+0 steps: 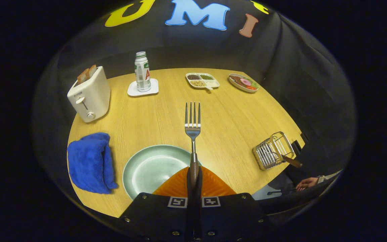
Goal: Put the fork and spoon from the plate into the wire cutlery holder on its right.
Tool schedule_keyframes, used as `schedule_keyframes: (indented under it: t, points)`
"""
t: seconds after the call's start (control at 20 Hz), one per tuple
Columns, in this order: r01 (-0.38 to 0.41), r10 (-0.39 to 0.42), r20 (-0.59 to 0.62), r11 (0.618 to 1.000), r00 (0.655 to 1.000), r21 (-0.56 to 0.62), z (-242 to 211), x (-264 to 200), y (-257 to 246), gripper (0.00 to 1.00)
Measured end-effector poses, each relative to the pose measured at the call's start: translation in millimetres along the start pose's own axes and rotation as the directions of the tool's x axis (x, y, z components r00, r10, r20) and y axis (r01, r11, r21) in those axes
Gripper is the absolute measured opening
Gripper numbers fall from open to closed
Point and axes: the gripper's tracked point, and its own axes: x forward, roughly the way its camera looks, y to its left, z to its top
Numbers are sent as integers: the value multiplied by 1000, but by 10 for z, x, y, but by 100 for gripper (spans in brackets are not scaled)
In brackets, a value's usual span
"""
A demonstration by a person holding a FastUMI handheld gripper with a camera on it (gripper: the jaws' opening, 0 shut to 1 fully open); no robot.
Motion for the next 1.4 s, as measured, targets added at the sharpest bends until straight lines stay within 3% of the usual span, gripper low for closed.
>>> schedule_keyframes:
  t: [0.4, 0.65, 1.05, 1.25, 1.4]
  points:
    - [121, -119, -22, 982, 993, 142, 175, 100, -640, 2]
    - [208, -189, -99, 944, 977, 257, 44, 159, -1062, 2]
    - [308, -220, -252, 868, 942, 391, -349, 361, -1513, 2]
    - [314, -176, -315, 825, 933, 470, -445, 403, -1590, 2]
    - [342, -149, -403, 819, 903, 461, -578, 412, -1650, 1]
